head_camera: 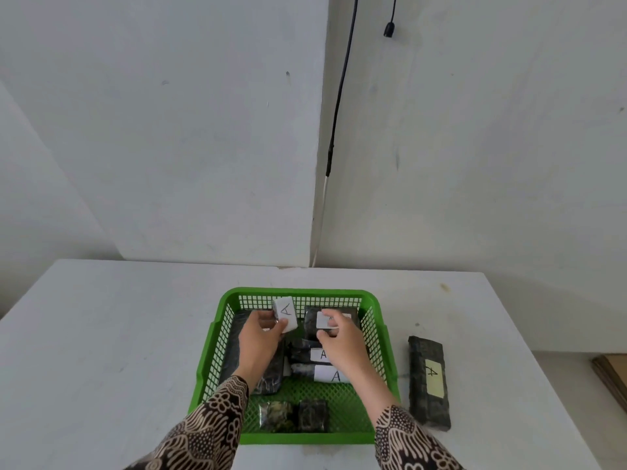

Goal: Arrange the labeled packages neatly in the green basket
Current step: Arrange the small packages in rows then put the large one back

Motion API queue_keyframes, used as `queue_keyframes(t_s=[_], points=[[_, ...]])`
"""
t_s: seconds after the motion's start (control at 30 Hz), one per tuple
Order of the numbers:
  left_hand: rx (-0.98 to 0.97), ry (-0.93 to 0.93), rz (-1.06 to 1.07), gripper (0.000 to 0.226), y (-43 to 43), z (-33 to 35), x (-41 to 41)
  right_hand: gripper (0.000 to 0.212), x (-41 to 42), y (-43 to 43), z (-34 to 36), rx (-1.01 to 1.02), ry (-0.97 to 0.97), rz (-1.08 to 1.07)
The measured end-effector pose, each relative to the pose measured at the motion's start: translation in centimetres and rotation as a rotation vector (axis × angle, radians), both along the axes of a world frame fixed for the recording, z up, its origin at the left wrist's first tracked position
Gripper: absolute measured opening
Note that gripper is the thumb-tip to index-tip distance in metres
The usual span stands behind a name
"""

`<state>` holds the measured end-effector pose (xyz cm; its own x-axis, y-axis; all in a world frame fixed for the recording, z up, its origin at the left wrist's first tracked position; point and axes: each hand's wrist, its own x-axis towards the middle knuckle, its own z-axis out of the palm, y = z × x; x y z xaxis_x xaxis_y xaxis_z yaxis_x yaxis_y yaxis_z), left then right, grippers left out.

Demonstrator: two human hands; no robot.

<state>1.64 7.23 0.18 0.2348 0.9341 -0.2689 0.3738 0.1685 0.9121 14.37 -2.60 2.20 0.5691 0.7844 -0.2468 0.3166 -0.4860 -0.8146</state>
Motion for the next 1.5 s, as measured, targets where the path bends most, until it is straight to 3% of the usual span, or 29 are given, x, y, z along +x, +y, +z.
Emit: queue_keyframes(t_s=[0.17,0.37,0.57,0.73,0.87,1.0,1.1,1.2,1.27,1.37,1.5], points=[[0.075,0.113,-0.087,0.032,1.2,-0.5,0.3,0.053,-0.2,-0.7,-2.9,-0.169,-0.261,0.074],[0.15,0.159,-0.239,0.041,1.2,-1.8,1.3,0.051,-0.2,-2.3,-5.1,-0.137,-0.309,0.102],[0.243,0.398,-0.312,0.039,1.4,-2.6,2.4,0.049,0.2,-2.5,-5.9,-0.121,-0.318,0.09],[0.35,0.662,-0.497,0.046,1.4,-2.8,3.0,0.049,0.3,-2.5,-6.2,-0.112,-0.318,0.082],[0.365,0.624,-0.481,0.046,1.2,-3.1,3.0,0.049,0.4,-2.7,-6.0,-0.099,-0.316,0.083],[0.217,0.477,-0.486,0.035,2.1,-2.7,2.6,0.048,0.3,-2.7,-5.5,-0.083,-0.294,0.066],[0.18,0.375,-0.481,0.034,3.1,-2.0,1.3,0.033,-0.6,-2.6,-4.0,0.007,-0.277,0.076],[0.157,0.322,-0.463,0.028,3.5,-1.7,-0.6,0.021,-2.9,-2.5,-2.2,-0.034,-0.038,0.27],[0.146,0.315,-0.443,0.022,3.4,-1.7,-2.0,0.033,-4.5,-2.7,-1.7,-0.159,0.065,0.441],[0.097,0.296,-0.406,0.012,2.6,-1.3,-3.5,0.052,-6.1,-2.9,-2.4,-0.364,-0.055,0.589],[-0.013,0.212,-0.389,0.024,1.3,0.0,-5.3,0.037,-6.6,-3.1,-1.2,-0.236,0.047,0.434]])
